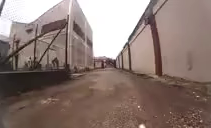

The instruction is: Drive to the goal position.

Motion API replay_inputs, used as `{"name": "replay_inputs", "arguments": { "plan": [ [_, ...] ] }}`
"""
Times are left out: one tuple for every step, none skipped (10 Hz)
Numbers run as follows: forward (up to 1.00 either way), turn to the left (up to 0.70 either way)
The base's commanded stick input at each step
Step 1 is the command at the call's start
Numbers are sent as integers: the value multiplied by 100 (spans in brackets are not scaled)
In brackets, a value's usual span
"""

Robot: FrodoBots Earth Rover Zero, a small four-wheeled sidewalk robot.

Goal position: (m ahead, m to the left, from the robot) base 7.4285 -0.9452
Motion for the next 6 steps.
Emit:
{"name": "replay_inputs", "arguments": {
  "plan": [
    [70,0],
    [70,0],
    [70,0],
    [70,0],
    [70,0],
    [70,0]
  ]
}}
